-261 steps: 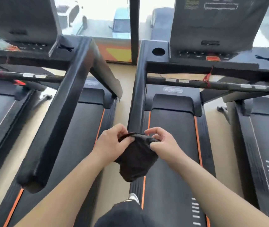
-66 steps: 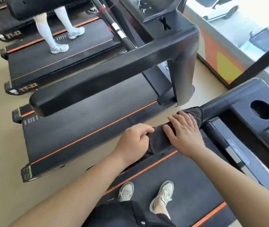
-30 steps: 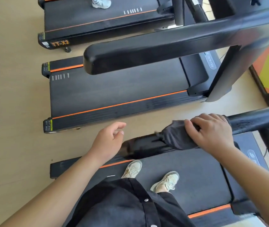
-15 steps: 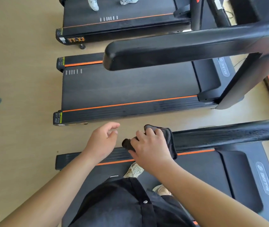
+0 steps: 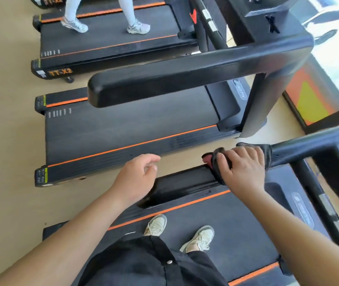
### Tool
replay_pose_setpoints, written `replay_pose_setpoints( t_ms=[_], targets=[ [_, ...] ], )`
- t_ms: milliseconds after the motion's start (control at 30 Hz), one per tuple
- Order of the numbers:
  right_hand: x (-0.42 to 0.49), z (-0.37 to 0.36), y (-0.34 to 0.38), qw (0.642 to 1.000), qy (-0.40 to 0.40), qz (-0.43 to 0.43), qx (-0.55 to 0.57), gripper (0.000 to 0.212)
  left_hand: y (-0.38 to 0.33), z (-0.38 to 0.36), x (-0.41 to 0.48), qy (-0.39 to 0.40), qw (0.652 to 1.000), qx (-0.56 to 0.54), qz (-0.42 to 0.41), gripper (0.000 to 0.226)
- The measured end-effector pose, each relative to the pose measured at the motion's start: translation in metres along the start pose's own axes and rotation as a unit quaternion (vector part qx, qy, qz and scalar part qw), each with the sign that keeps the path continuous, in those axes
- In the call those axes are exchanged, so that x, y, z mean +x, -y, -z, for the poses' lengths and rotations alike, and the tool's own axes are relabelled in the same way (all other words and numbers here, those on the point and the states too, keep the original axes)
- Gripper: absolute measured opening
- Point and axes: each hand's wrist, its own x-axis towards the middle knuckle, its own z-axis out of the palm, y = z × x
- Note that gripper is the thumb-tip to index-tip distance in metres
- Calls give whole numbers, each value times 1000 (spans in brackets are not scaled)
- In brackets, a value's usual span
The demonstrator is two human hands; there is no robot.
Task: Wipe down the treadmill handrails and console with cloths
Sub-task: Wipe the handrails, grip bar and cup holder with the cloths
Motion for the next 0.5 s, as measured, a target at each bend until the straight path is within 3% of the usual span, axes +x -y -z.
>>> replay_pose_setpoints(
  t_ms=[67, 133, 233, 300, 400, 500],
  targets=[
    [-19, -4, 35, 999, -24, -18, 22, 34, -16, -9, 10, 2, 999, 21, -33, 34],
    [-41, -10, 55, 997, -36, 44, 52, 28, -32, -22, 20, -2, 996, 47, -81, 34],
    [-43, 0, 29, 979, 5, 191, 71, 46, -63, -47, 30, -6, 983, 102, -156, 34],
    [-28, 5, -15, 970, 35, 238, 46, 60, -84, -69, 32, 10, 968, 145, -206, 35],
    [-9, 17, -79, 987, 55, 147, 22, 75, -116, -110, 33, 46, 950, 175, -253, 40],
    [0, 27, -110, 986, 81, 120, 88, 72, -147, -150, 39, 77, 939, 207, -262, 46]
  ],
)
